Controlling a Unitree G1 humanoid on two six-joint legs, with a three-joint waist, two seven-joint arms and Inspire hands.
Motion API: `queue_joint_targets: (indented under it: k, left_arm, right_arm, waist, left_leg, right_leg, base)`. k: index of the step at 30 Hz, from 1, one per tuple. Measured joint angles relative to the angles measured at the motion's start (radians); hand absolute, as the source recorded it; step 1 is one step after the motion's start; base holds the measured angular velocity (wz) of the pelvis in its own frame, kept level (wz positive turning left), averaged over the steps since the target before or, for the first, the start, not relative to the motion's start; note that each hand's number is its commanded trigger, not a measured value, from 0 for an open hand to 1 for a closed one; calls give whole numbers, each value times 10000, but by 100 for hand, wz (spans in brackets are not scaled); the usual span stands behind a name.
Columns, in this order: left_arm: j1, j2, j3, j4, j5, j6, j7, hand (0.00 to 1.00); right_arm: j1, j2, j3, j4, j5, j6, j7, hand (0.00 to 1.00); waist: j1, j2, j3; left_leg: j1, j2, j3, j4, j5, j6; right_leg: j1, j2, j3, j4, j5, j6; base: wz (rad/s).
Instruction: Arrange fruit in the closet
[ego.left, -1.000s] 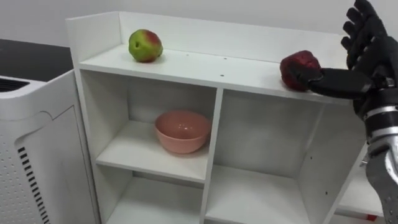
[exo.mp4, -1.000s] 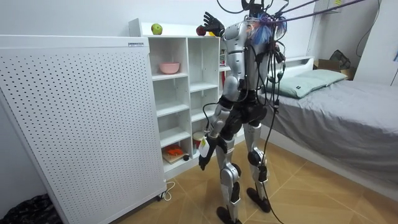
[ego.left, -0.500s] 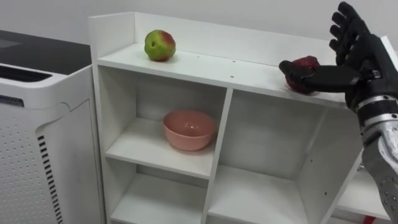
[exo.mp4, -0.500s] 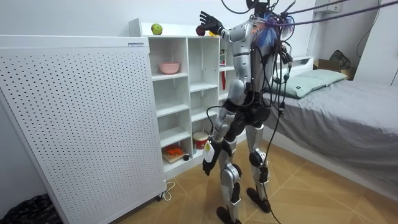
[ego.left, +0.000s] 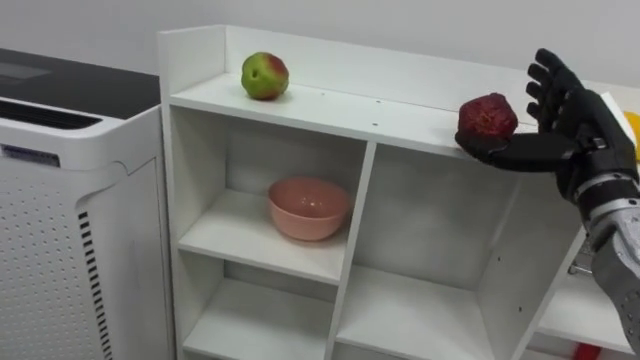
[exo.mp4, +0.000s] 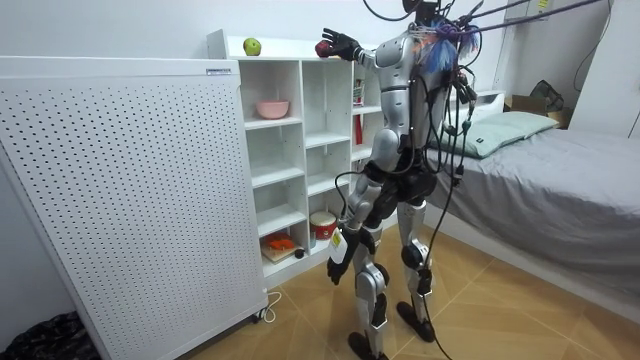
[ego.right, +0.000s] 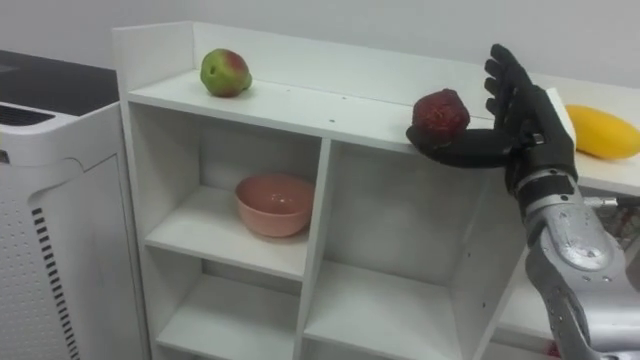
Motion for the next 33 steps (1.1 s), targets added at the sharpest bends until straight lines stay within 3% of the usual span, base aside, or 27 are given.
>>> queue_joint_targets:
  k: [5,11,12,13,14,27,33]
  left_arm:
    - [-127,87,-16,0,-17,-3,-5,0]
    - [-195,203,-27,0,-11,-2,-9,0]
    - [-197,204,-27,0,-11,-1,-9,0]
    - [-206,204,-30,-1,-11,-1,-9,0]
    - [-216,205,-31,0,-7,0,-9,0]
    - [-234,224,-89,1,-17,2,-20,0]
    - [-243,311,-214,0,-13,1,-21,0]
  right_arm:
    - [-1,-407,363,24,-117,-110,193,0]
    - [0,-448,433,28,-137,-110,233,0]
    - [-1,-457,451,29,-128,-110,237,30]
    - [-1,-505,546,29,-119,-110,245,78]
    - [-1,-551,598,28,-117,-110,293,100]
    - [-1,-632,717,34,-228,-112,554,100]
    - [-5,-632,722,270,-174,-233,508,100]
  waist:
    - [73,87,71]
    - [75,75,67]
    - [74,74,67]
    - [74,65,64]
    - [72,56,59]
    - [81,15,63]
    - [87,-104,79]
  left_leg:
    - [-42,0,7,52,0,0]
    - [-45,0,12,57,0,1]
    - [-45,0,12,56,0,1]
    - [-44,0,12,56,0,1]
    - [-46,0,6,60,0,1]
    - [-21,0,9,74,0,1]
    - [-33,0,9,84,2,5]
  right_leg:
    - [-12,-6,3,31,6,-8]
    - [-14,-5,5,42,5,-8]
    - [-11,-5,4,42,5,-8]
    - [-10,-5,2,42,5,-8]
    - [-10,-4,-2,42,6,-8]
    - [-9,-12,-1,88,5,-7]
    - [-4,-16,-3,106,5,-7]
  base:
    - [0]
    - [0]
    - [0]
    - [0]
    - [0]
    - [0]
    - [0]
